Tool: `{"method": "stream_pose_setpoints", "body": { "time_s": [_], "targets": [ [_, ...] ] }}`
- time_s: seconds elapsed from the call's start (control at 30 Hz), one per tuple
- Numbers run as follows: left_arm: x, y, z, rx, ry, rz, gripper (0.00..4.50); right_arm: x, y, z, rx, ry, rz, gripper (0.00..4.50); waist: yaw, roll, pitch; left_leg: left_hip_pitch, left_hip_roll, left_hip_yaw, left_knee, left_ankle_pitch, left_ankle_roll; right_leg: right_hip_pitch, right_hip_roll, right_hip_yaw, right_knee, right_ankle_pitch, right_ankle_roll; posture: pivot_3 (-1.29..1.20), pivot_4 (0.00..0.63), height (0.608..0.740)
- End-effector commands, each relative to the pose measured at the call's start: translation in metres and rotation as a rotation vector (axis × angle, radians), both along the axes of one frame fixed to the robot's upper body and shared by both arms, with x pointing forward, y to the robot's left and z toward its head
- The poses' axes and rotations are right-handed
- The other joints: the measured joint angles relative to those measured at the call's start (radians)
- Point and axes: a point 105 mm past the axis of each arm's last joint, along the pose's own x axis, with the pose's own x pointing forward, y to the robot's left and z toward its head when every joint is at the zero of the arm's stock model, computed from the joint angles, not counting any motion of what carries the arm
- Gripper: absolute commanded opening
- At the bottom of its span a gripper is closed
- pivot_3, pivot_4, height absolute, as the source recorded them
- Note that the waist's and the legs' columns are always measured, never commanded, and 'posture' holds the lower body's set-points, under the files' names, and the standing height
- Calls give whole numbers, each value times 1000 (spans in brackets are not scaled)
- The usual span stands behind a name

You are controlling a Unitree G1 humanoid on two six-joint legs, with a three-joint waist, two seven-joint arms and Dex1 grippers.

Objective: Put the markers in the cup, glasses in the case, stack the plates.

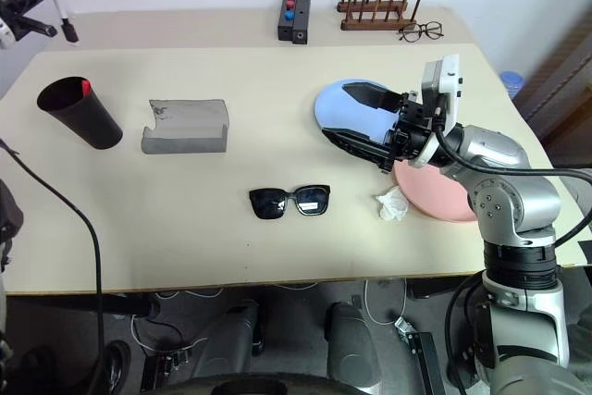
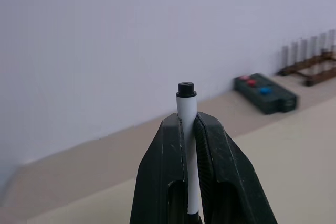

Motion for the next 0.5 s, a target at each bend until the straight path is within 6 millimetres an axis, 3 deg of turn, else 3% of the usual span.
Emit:
{"method": "stream_pose_setpoints", "body": {
  "time_s": [0.03,0.5],
  "targets": [
    [-11,23,2,-54,-64,69,20,-2,-2,11,5,-53,-14,4500,1,0,0,0,0,0,0,0,0,0,0,0,0,0,0,0,150,740],
    [-10,32,-40,-101,-21,107,20,-1,-1,11,-11,-58,-25,4500,0,-2,0,0,0,0,0,0,0,0,0,0,0,0,0,0,150,740]
  ]
}}
